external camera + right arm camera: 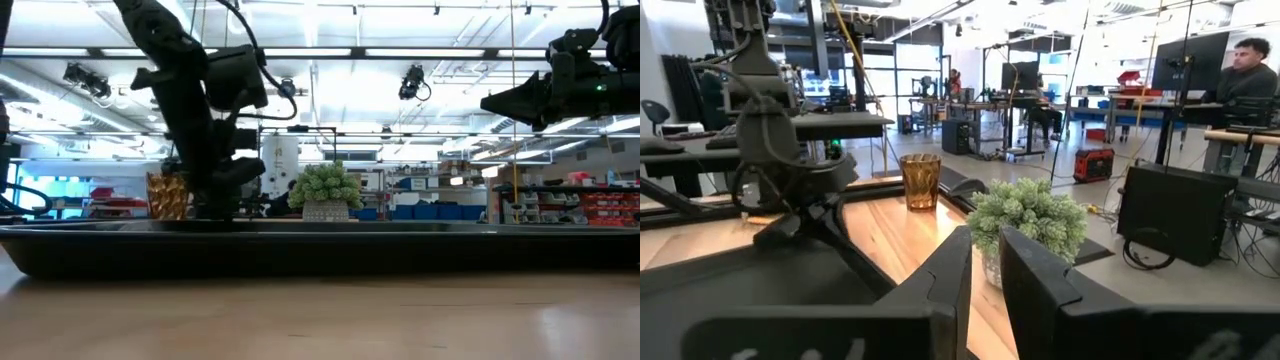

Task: Pick and place plate/cup/fork/spoon on tray
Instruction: Move the black tray to the center of the table

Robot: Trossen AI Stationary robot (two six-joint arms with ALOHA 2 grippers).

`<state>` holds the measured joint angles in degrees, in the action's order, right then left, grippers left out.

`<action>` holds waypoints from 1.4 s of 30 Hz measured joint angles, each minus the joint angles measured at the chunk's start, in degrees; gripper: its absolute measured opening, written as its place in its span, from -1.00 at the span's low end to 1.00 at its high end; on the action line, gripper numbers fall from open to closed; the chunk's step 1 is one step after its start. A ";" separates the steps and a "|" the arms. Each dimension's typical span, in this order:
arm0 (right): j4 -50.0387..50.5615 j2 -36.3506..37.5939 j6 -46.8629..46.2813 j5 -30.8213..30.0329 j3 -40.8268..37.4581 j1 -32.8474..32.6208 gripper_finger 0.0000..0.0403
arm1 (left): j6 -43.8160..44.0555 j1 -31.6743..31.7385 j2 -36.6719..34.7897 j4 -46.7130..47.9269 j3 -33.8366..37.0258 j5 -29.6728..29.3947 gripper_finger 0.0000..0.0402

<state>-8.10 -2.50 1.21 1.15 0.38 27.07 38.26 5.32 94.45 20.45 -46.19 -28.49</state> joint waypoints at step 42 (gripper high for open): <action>0.04 0.00 0.00 -0.02 0.00 0.00 -0.69 | -1.87 2.48 -4.70 6.89 3.53 3.02 -0.25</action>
<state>-8.05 -2.50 1.21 1.13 0.38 27.07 36.39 7.81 89.76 27.33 -42.66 -25.47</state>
